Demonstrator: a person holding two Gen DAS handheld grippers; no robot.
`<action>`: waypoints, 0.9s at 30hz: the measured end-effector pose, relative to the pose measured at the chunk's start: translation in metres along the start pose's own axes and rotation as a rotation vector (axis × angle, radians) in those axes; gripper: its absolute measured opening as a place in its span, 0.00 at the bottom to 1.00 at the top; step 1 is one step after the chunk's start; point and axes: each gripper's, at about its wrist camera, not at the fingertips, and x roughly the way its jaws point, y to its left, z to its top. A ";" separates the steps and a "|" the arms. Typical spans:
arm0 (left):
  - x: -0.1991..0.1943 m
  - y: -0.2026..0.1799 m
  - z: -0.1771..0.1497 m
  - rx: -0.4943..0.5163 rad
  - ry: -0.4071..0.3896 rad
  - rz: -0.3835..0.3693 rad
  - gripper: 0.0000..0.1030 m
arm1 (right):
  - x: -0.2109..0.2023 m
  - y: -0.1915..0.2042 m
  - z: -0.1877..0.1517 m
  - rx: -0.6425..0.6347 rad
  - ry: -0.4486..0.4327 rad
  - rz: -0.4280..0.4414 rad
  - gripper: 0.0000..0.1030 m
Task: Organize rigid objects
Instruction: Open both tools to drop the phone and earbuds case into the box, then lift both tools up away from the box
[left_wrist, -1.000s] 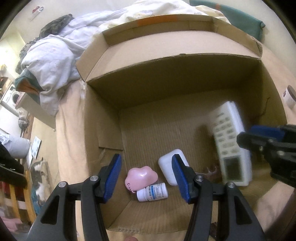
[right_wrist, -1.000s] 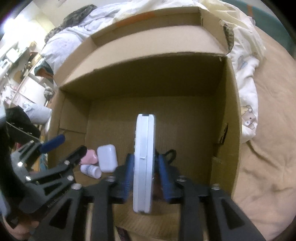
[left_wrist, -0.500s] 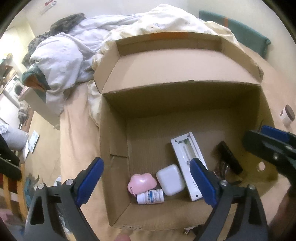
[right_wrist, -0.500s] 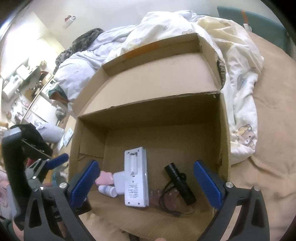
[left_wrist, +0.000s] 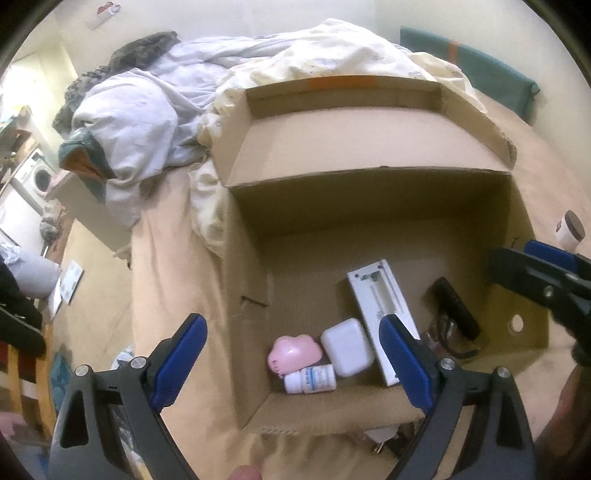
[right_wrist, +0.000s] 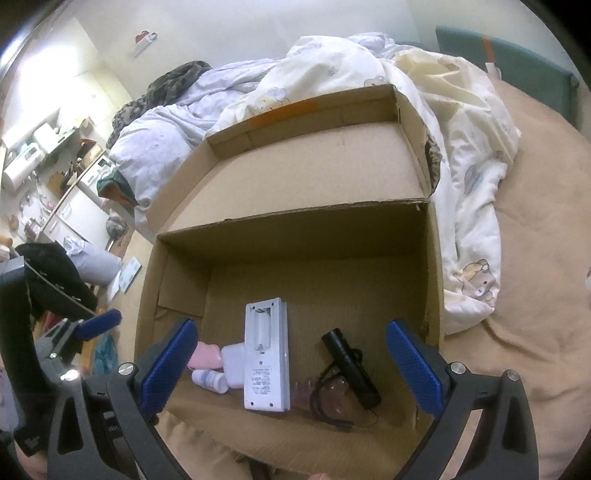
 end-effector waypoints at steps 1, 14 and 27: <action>-0.004 0.003 0.000 -0.009 0.001 0.006 0.90 | -0.003 0.000 -0.001 0.004 -0.006 0.005 1.00; -0.057 0.034 -0.022 -0.109 -0.003 -0.001 0.90 | -0.058 0.014 -0.018 -0.058 -0.107 0.007 1.00; -0.066 0.046 -0.072 -0.176 0.028 -0.054 0.90 | -0.080 0.040 -0.074 -0.146 -0.035 0.004 1.00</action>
